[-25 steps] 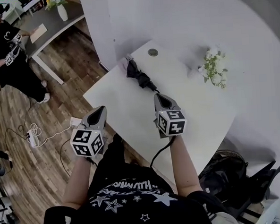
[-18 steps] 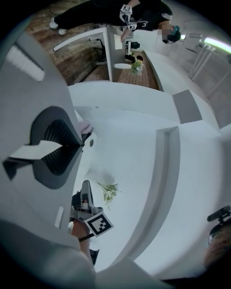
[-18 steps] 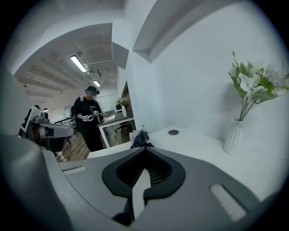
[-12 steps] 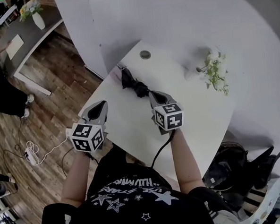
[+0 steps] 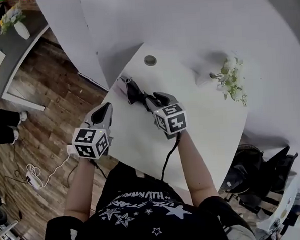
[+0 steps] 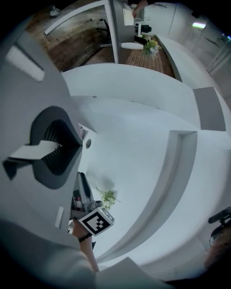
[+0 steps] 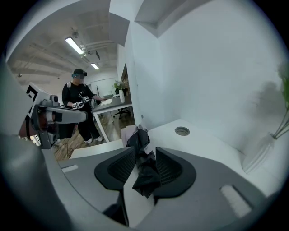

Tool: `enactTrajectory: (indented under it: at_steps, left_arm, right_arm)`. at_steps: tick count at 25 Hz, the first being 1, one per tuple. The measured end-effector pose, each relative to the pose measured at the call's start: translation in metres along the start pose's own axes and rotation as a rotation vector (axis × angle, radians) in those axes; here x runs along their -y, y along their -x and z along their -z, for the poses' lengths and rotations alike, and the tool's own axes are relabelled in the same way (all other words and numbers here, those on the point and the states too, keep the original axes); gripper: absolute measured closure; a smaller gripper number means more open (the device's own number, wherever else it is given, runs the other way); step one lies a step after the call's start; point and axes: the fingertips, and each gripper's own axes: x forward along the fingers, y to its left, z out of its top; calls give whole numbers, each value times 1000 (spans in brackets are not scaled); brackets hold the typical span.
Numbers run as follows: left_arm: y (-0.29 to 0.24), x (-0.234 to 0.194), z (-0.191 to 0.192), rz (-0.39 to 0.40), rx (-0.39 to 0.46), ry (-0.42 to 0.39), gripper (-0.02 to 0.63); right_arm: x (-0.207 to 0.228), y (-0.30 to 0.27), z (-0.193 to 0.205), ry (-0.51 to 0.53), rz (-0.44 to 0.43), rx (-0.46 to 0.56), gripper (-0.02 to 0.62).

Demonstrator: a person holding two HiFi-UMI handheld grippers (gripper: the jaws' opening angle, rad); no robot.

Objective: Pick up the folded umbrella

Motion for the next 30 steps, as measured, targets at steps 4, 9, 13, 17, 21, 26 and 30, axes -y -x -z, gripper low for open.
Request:
enactTrajectory:
  at_steps: [4, 9, 13, 17, 21, 26, 30]
  left_arm:
    - [-13, -11, 1, 20, -15, 10, 603]
    - [-23, -22, 7, 30, -33, 27, 603]
    - [-29, -29, 14, 39, -49, 42, 603]
    - [-34, -33, 17, 47, -63, 53, 603]
    - [-39, -39, 18, 52, -73, 59, 603]
    - [-44, -40, 19, 60, -81, 61, 603]
    - [-47, -41, 21, 61, -86, 69, 603]
  right_arm:
    - [-7, -22, 5, 64, -35, -74, 345]
    - [-11, -46, 20, 132, -45, -170, 273]
    - [-10, -61, 32, 181, -42, -242, 262]
    - [-9, -71, 43, 242, -48, -319, 293]
    - [-7, -79, 49, 281, -35, -364, 301]
    - [-2, -86, 54, 339, -21, -403, 312]
    - [-5, -86, 56, 347, -50, -399, 327]
